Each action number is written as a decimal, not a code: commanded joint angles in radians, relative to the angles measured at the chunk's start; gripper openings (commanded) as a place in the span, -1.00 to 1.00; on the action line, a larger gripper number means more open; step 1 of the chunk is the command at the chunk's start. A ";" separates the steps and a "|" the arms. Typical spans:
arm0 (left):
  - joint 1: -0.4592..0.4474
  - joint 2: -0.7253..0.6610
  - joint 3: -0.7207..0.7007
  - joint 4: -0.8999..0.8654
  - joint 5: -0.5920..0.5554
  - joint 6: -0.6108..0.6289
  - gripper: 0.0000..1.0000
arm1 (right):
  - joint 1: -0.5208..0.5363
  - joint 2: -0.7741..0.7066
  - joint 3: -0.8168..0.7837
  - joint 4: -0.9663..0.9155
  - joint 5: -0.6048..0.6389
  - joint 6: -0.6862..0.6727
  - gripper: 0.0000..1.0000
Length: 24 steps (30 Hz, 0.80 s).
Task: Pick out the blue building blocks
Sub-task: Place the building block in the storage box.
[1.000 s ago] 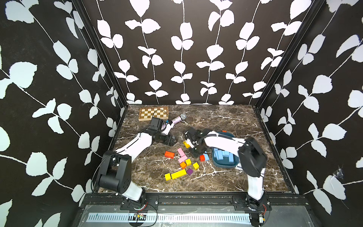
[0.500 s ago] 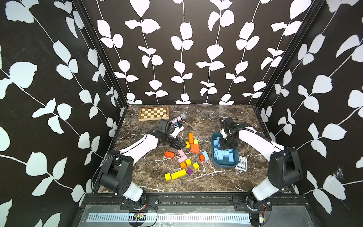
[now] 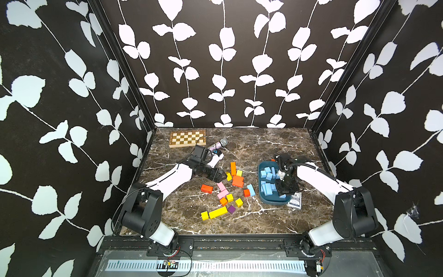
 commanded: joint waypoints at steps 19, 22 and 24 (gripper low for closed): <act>0.003 -0.002 -0.010 -0.002 -0.019 0.023 0.67 | -0.007 0.027 0.137 -0.090 0.102 -0.058 -0.21; 0.004 -0.007 -0.010 -0.009 -0.047 0.034 0.68 | 0.032 0.002 0.176 -0.059 0.041 -0.047 -0.22; 0.013 -0.011 -0.012 -0.013 -0.064 0.040 0.69 | 0.080 0.003 0.211 -0.028 0.011 -0.029 -0.22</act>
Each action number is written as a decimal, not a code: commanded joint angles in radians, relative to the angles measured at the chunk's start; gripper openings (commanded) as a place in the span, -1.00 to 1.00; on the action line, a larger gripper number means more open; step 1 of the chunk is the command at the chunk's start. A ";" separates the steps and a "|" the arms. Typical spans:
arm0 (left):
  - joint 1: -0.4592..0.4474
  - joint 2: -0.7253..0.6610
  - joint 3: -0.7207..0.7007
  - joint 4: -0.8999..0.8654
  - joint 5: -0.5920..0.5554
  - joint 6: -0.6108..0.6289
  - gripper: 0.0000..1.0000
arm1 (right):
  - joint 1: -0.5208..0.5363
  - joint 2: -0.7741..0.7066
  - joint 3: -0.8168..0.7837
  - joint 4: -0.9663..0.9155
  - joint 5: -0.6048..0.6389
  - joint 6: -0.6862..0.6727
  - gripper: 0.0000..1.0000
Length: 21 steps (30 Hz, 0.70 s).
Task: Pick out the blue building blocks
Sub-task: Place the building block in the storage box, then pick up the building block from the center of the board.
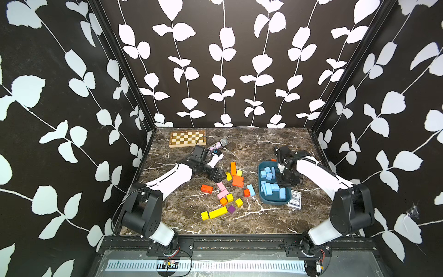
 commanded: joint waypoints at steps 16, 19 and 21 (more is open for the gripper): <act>0.148 -0.062 -0.038 -0.009 -0.041 -0.001 0.70 | 0.310 0.396 0.343 0.053 -0.134 0.104 -0.19; 0.148 -0.059 -0.037 -0.003 -0.037 -0.003 0.70 | 0.313 0.431 0.343 0.038 -0.120 0.109 -0.18; 0.149 -0.058 -0.035 -0.003 -0.035 -0.006 0.70 | 0.313 0.442 0.334 0.038 -0.111 0.112 -0.17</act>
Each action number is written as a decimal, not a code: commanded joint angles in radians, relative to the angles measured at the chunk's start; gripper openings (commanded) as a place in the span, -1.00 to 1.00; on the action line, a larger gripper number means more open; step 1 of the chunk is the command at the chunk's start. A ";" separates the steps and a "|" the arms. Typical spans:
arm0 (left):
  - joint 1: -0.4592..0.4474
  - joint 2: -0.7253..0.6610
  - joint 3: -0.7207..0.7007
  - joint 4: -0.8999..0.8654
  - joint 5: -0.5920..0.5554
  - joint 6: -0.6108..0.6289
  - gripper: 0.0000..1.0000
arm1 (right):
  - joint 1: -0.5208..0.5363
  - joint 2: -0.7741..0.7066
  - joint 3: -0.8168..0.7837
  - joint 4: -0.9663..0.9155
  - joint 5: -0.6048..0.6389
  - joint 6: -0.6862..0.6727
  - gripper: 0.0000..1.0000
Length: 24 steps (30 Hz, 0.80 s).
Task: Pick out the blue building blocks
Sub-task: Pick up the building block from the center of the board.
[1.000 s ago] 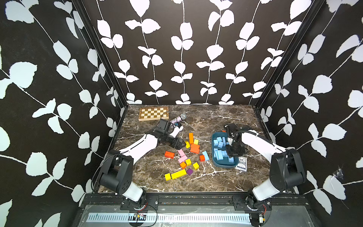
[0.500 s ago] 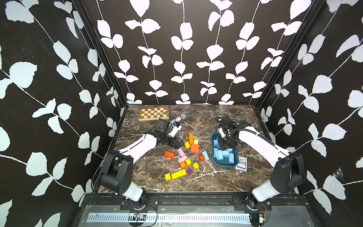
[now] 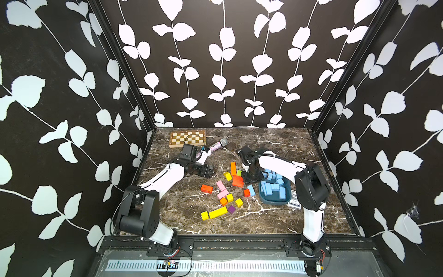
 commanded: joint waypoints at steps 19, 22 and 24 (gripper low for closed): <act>0.003 -0.040 -0.016 0.001 0.016 -0.005 0.70 | 0.006 0.091 0.004 -0.029 0.008 0.028 -0.18; 0.004 -0.041 -0.017 0.002 0.016 -0.003 0.70 | 0.005 0.095 -0.008 -0.027 -0.003 0.033 -0.23; 0.004 -0.042 -0.017 0.003 0.016 -0.004 0.70 | 0.006 0.097 -0.017 -0.024 -0.003 0.035 -0.29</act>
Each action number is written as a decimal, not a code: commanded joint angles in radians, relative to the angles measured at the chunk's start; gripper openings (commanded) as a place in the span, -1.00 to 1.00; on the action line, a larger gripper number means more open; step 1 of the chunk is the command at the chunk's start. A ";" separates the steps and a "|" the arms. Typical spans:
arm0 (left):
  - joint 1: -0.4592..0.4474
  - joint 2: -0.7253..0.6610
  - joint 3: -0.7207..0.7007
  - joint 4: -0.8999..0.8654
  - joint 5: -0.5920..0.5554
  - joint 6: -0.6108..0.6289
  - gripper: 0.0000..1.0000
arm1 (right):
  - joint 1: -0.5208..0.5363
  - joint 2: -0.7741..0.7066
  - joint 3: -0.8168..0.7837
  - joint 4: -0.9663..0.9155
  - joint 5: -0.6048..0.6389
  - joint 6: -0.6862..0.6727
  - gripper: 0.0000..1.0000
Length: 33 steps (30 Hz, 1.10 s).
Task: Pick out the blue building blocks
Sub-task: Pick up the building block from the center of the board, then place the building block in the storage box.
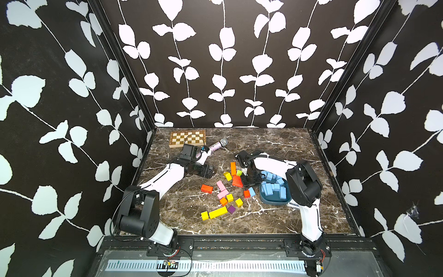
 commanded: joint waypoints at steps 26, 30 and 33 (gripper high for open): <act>-0.104 0.002 0.002 0.030 0.114 -0.018 0.69 | -0.343 -0.440 -0.179 -0.224 0.078 -0.098 -0.84; -0.106 0.000 -0.001 0.028 0.109 -0.016 0.69 | -0.344 -0.454 -0.273 -0.203 0.006 -0.087 -0.83; -0.106 -0.003 -0.002 0.023 0.106 -0.013 0.68 | -0.342 -0.460 -0.337 -0.177 -0.010 -0.068 -0.81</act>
